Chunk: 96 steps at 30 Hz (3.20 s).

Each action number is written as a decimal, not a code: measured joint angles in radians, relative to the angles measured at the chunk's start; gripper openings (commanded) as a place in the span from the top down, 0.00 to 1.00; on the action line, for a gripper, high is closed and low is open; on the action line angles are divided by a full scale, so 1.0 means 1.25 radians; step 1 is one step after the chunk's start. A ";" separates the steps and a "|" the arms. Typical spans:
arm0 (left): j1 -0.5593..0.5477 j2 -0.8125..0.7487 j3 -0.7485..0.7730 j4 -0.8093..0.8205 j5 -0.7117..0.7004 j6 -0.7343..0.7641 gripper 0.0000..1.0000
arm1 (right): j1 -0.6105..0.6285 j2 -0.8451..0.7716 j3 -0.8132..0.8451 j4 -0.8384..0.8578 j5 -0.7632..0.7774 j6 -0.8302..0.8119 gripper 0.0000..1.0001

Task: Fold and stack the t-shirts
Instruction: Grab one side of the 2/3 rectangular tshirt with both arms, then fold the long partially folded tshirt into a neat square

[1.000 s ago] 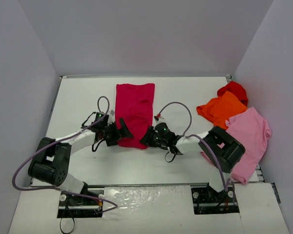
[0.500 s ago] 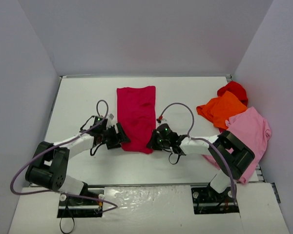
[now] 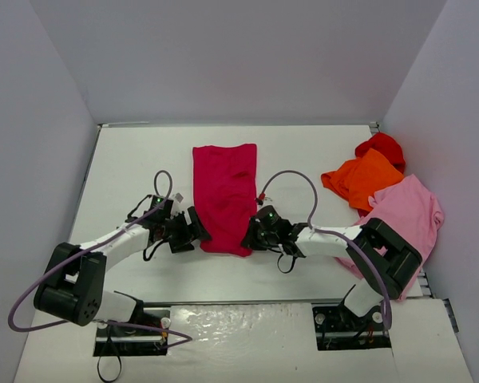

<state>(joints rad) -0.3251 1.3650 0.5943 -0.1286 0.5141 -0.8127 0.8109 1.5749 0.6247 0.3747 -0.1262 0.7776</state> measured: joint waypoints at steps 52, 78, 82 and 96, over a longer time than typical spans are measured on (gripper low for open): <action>-0.012 -0.503 -0.031 -0.430 0.073 -0.098 1.00 | 0.390 -0.397 -0.012 -0.314 0.241 0.210 1.00; -0.010 -0.004 0.333 -0.326 -0.033 0.019 1.00 | 0.249 -0.089 0.243 -0.375 0.521 -0.068 1.00; -0.010 0.071 0.365 -0.292 -0.032 0.026 1.00 | 0.213 -0.062 0.244 -0.345 0.527 -0.109 1.00; -0.006 0.230 0.431 -0.185 -0.033 0.019 1.00 | 0.095 0.044 0.318 -0.264 0.516 -0.243 1.00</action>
<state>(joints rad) -0.3328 1.6527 1.1335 -0.3593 0.4734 -0.7891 0.9299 1.6299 1.0216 0.0453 0.5192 0.4740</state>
